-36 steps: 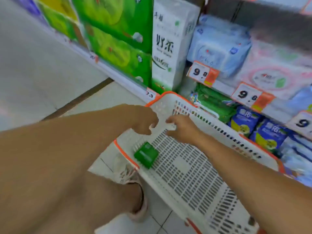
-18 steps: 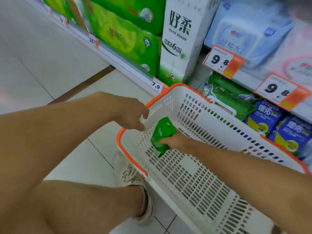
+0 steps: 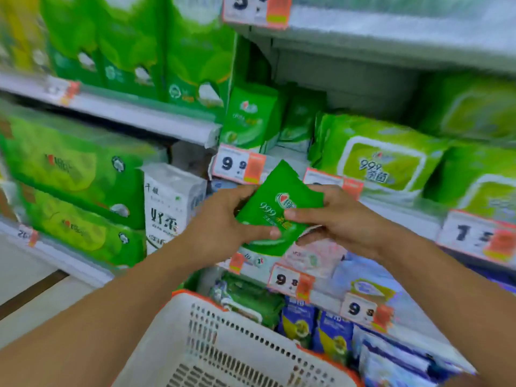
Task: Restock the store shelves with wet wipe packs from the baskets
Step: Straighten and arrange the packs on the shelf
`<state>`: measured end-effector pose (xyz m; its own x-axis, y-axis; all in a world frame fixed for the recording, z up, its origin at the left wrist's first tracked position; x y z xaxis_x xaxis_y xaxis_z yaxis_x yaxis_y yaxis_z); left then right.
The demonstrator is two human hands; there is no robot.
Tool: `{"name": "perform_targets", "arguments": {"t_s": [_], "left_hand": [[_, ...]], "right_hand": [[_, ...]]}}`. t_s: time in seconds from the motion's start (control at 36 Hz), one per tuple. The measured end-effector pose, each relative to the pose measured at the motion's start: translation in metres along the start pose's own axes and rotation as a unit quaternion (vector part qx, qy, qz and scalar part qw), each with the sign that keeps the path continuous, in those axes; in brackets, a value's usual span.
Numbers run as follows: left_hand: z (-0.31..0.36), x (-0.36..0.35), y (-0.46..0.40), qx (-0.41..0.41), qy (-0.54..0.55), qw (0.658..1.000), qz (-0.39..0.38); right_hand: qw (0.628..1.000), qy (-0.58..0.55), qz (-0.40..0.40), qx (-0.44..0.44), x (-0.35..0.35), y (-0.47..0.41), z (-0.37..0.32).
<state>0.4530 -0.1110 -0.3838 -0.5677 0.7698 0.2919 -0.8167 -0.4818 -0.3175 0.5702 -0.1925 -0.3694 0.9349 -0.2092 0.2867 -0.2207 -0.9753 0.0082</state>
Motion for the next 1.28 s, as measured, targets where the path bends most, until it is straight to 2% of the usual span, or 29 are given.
{"name": "perform_targets", "arguments": {"t_s": [0.08, 0.14, 0.17, 0.22, 0.31, 0.36, 0.47, 0.56, 0.64, 0.72, 0.81, 0.86, 0.94, 1.0, 1.11, 1.28], "left_hand": [[0.022, 0.004, -0.012, -0.072, -0.042, 0.992, 0.096], [0.033, 0.018, -0.017, -0.101, -0.157, 0.963, 0.195], [0.035, 0.024, -0.019, -0.091, -0.222, 0.943, 0.23], [0.029, 0.032, -0.028, -0.056, -0.302, 0.918, 0.249], [0.018, 0.031, -0.048, -0.042, -0.355, 0.909, 0.213], [0.014, 0.03, -0.062, -0.048, -0.387, 0.901, 0.191], [0.013, 0.037, -0.085, -0.068, -0.433, 0.884, 0.162], [0.013, 0.058, -0.095, -0.069, -0.409, 0.894, 0.171], [0.022, 0.07, -0.116, -0.09, -0.449, 0.876, 0.151], [0.026, 0.078, -0.145, -0.075, -0.482, 0.866, 0.108], [0.022, 0.082, -0.155, -0.076, -0.472, 0.871, 0.115], [0.014, 0.082, -0.151, -0.083, -0.44, 0.882, 0.145], [0.008, 0.082, -0.149, -0.093, -0.391, 0.9, 0.167], [0.011, 0.085, -0.148, -0.089, -0.381, 0.905, 0.168], [0.015, 0.088, -0.142, -0.089, -0.377, 0.907, 0.168], [0.017, 0.089, -0.14, -0.074, -0.386, 0.91, 0.131]], "right_hand": [[0.989, 0.058, 0.094, 0.1, 0.028, 0.003, -0.037], [0.967, 0.087, 0.179, 0.157, 0.057, -0.001, -0.066], [0.953, 0.112, 0.215, 0.18, 0.071, -0.004, -0.082], [0.922, 0.185, 0.277, 0.199, 0.095, -0.015, -0.111], [0.868, 0.318, 0.337, 0.179, 0.118, -0.042, -0.143], [0.85, 0.394, 0.327, 0.12, 0.128, -0.075, -0.15], [0.812, 0.521, 0.26, -0.045, 0.146, -0.143, -0.14], [0.808, 0.511, 0.286, -0.064, 0.167, -0.175, -0.14], [0.789, 0.547, 0.263, -0.095, 0.184, -0.202, -0.122], [0.767, 0.59, 0.24, -0.083, 0.187, -0.217, -0.111], [0.752, 0.616, 0.226, -0.061, 0.183, -0.223, -0.107], [0.736, 0.65, 0.18, -0.056, 0.174, -0.23, -0.101], [0.715, 0.683, 0.096, -0.111, 0.156, -0.239, -0.081], [0.701, 0.696, 0.096, -0.127, 0.15, -0.241, -0.077], [0.677, 0.717, 0.132, -0.101, 0.148, -0.241, -0.083], [0.695, 0.701, 0.121, -0.104, 0.144, -0.231, -0.087]]}}
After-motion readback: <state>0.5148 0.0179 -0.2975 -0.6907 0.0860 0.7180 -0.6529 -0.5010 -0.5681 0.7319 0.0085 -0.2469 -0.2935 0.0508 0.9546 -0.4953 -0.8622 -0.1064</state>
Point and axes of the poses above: each hand's wrist, its own y-axis away from the middle knuckle, its own x-axis out of the back of the hand, z = x × y, the point moved 9 cm from there along -y, towards the middle knuckle, and after that the axes turned 2 degrees about -z, right-handed, at the moved point
